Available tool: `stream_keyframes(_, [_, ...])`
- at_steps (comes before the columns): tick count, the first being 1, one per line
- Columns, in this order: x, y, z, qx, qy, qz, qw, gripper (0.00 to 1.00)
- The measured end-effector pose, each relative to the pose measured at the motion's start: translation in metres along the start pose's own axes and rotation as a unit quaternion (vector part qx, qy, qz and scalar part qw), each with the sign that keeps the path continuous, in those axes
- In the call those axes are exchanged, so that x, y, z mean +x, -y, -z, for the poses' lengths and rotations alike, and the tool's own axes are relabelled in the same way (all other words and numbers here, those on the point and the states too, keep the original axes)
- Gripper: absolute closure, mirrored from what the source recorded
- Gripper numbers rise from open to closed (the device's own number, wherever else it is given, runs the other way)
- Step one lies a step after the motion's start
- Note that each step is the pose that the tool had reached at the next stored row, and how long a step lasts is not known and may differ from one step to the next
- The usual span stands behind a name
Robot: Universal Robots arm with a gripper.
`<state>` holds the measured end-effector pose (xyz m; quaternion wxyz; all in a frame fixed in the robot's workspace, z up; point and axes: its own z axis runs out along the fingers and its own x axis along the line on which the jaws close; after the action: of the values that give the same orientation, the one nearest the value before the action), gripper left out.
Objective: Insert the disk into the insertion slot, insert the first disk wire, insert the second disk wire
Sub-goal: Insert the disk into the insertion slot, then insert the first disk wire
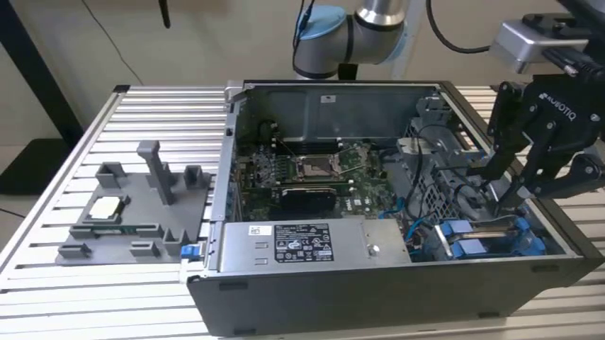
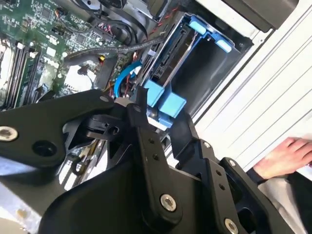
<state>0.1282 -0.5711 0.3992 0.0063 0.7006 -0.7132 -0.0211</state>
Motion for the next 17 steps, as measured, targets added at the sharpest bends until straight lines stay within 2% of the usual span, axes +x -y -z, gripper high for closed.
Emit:
stream_keyframes(5, [-0.0007,-0.0035,0.0199,0.0000,0.0002,0.000,1.0000,0.54])
stream_keyframes(13, [-0.0013,-0.0086,0.0393,0.0000,0.0017,0.000,1.0000,0.54])
stream_keyframes(15, [-0.0016,-0.0101,0.0419,-0.0001,0.0031,0.000,1.0000,0.54])
stream_keyframes(17, [-0.0019,-0.0111,0.0420,0.0000,0.0078,0.000,1.0000,0.54])
